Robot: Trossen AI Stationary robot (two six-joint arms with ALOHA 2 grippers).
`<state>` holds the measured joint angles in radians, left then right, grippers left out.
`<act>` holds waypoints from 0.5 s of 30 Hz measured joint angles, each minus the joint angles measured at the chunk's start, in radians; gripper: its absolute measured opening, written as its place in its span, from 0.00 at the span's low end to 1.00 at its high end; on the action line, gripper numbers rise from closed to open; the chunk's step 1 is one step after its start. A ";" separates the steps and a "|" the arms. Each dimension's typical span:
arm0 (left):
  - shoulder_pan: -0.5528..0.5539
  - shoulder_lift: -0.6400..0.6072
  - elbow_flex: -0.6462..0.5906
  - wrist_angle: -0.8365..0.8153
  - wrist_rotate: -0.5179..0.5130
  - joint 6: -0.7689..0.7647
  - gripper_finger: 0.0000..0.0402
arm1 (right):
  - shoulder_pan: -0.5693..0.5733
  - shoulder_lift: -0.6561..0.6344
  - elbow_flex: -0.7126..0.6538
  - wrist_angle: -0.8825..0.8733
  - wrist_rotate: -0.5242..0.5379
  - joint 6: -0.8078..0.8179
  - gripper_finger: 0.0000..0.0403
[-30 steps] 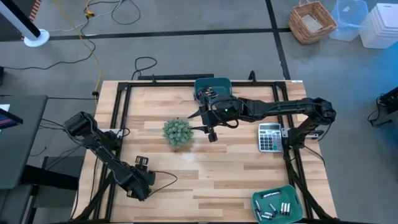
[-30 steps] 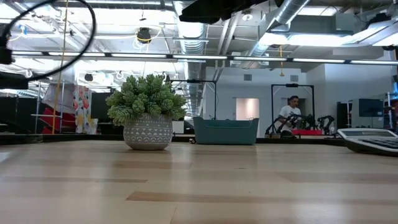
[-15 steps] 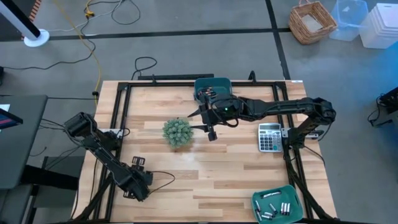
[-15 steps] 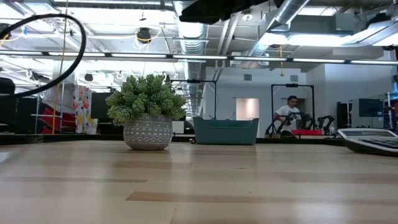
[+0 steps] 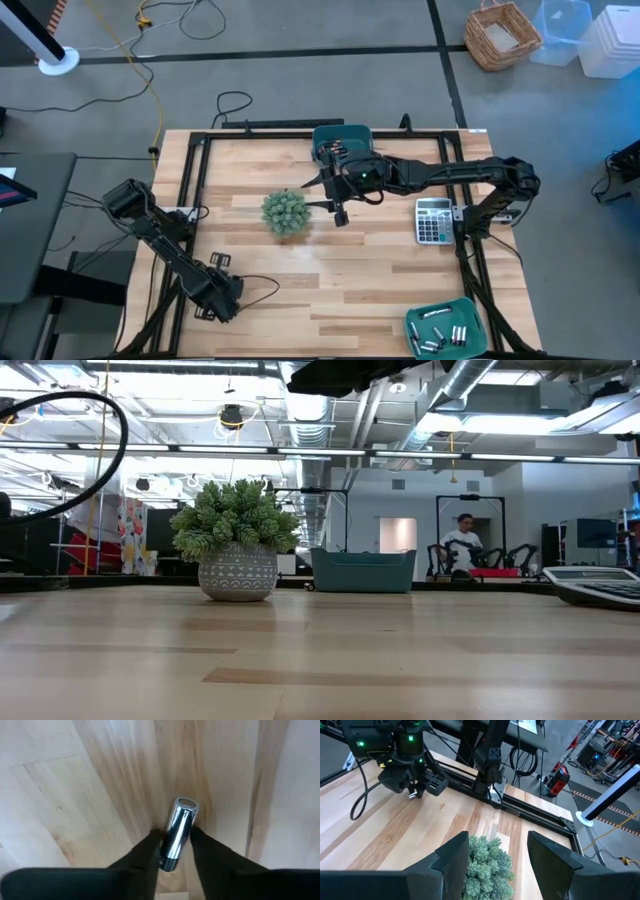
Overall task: Sort batteries
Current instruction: Put the silver battery into the green bin
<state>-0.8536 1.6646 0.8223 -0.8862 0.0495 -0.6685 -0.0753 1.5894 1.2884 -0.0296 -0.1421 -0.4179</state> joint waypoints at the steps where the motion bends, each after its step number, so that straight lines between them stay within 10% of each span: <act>1: 0.004 0.000 0.000 0.007 -0.003 0.005 0.23 | 0.000 0.000 0.000 0.000 0.000 0.000 0.55; 15: 0.021 0.002 0.010 0.022 -0.045 0.003 0.09 | 0.000 0.000 0.000 0.007 0.000 0.000 0.55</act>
<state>-0.8326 1.6663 0.8326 -0.8640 0.0045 -0.6658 -0.0753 1.5894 1.2884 -0.0226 -0.1418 -0.4179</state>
